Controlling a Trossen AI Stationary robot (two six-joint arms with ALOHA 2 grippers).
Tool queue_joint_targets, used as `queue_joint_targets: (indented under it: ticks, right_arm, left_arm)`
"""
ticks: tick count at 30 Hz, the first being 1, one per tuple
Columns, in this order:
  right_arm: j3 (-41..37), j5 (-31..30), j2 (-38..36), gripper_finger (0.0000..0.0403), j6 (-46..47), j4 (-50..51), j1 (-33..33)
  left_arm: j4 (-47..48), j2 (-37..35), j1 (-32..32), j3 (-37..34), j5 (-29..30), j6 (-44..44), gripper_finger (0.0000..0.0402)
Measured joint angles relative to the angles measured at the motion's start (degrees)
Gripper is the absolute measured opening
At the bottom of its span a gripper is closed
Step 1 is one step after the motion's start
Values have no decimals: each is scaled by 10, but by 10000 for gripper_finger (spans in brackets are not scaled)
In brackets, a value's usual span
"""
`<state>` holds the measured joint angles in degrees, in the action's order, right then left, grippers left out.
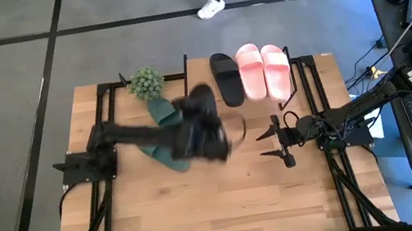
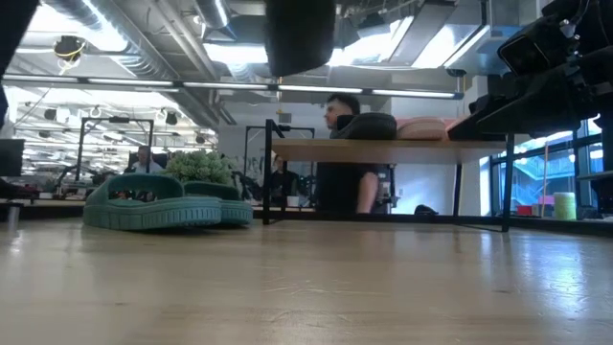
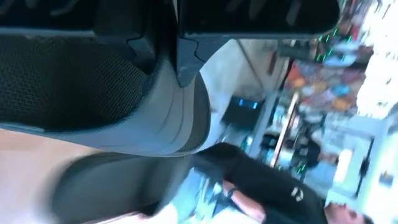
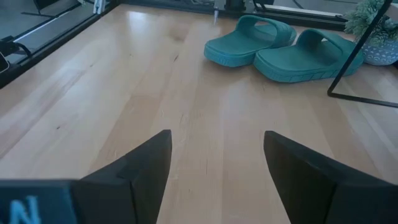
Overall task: Pick and place slides into the shelf
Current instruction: Put the black slide on the shelf
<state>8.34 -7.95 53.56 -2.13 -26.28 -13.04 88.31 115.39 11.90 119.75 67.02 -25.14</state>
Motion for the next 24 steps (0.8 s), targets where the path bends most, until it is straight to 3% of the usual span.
queue_joint_targets:
  ticks: [7,11,17,24]
  right_arm:
    - [0,0,0,256,3,3,0]
    - [0,0,0,255,3,7,0]
    - [0,0,0,255,3,9,0]
    - [0,0,0,255,4,13,0]
  left_arm:
    - [-126,0,-158,1,-14,159,2]
    - [-239,1,-224,1,-81,277,2]
    - [-358,9,-277,2,-124,432,2]
    - [-361,22,-300,-3,-149,452,2]
